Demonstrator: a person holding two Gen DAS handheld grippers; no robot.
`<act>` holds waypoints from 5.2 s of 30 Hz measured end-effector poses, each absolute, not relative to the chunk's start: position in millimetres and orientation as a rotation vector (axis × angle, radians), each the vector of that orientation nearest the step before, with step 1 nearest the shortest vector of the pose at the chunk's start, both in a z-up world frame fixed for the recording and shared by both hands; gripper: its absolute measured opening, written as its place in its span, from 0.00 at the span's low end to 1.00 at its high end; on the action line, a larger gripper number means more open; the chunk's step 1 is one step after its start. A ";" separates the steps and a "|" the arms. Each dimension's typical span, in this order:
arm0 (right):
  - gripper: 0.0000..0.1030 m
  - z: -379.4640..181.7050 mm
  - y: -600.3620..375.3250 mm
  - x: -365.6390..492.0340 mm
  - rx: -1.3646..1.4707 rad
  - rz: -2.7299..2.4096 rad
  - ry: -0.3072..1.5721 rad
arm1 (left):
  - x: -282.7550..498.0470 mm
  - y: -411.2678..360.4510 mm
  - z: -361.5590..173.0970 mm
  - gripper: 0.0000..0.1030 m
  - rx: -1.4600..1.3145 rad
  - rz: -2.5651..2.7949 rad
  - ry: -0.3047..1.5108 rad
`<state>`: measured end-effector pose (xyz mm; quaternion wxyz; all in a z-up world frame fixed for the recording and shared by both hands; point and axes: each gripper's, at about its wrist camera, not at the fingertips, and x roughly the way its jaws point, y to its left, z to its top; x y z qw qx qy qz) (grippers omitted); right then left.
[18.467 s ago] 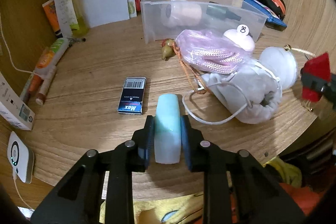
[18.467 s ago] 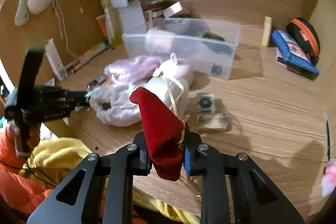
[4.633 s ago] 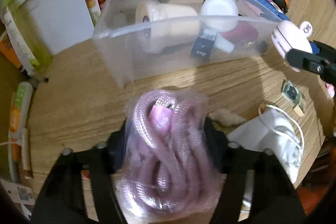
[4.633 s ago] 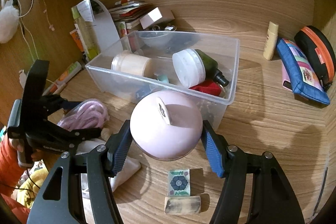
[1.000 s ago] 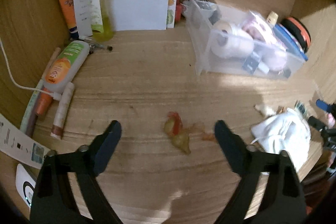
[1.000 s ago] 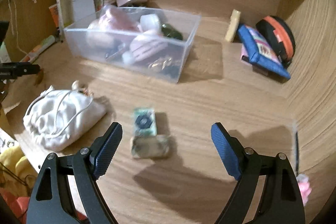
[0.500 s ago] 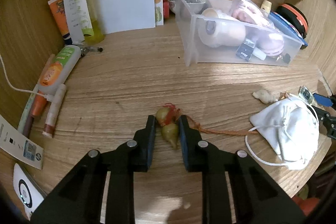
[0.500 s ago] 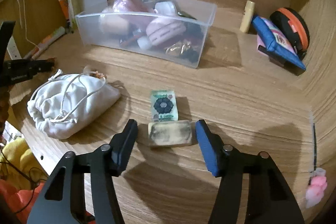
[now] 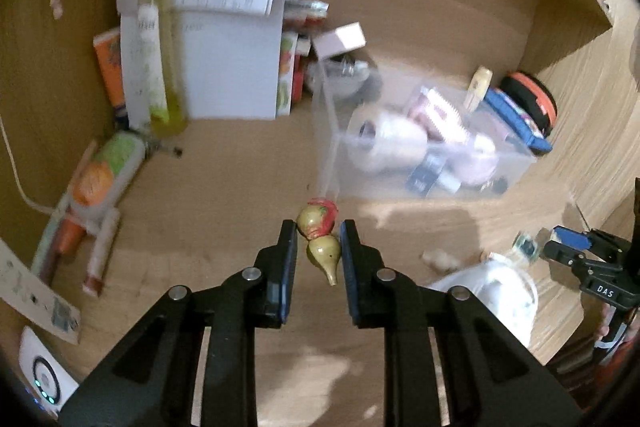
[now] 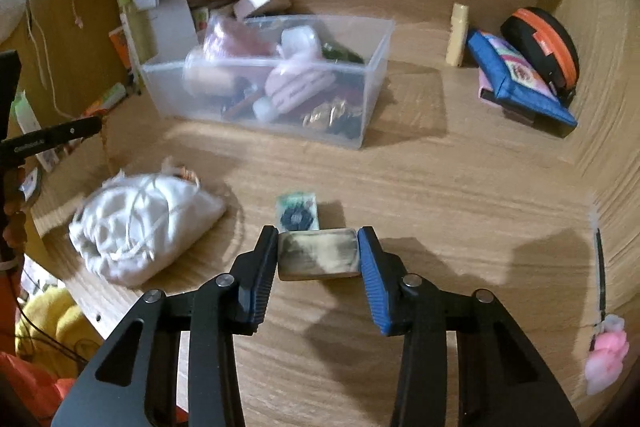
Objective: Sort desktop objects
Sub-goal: 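Carry the pear ornament with the left tool while the right tool carries the tan pouch over the bin, then open the left tool to drop the ornament while the right tool releases the tan pouch into the bin, then grasp the green patterned card with the right tool while the left tool grasps the beige seashell, then carry the green card with the right tool while the left tool carries the seashell over the bin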
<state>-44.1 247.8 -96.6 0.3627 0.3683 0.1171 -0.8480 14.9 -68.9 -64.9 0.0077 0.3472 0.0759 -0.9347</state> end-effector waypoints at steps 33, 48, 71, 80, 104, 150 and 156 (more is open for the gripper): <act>0.36 -53.5 181.4 -115.6 0.796 -2.167 0.286 | -91.0 -34.4 -49.6 0.16 1.112 -3.008 0.197; 0.44 -56.4 177.4 -115.9 0.817 -2.176 0.310 | -86.9 -32.2 -52.3 0.20 1.182 -3.001 0.207; 0.60 -76.9 227.6 -80.5 0.907 -2.155 0.285 | -31.3 20.8 -40.7 0.56 1.244 -3.100 0.056; 0.60 -103.5 232.4 -67.5 0.978 -2.098 0.292 | -48.0 44.5 -83.4 0.43 1.524 -3.043 -0.019; 0.22 -114.9 217.8 -57.3 0.983 -2.031 0.366 | -62.1 60.5 -105.3 0.20 1.574 -3.031 -0.171; 0.22 -55.6 172.3 -123.7 0.799 -2.120 0.329 | -95.4 -16.8 -43.6 0.20 1.215 -3.136 0.165; 0.23 -61.3 166.2 -128.3 0.823 -2.112 0.353 | -101.2 -20.4 -49.5 0.20 1.254 -3.128 0.206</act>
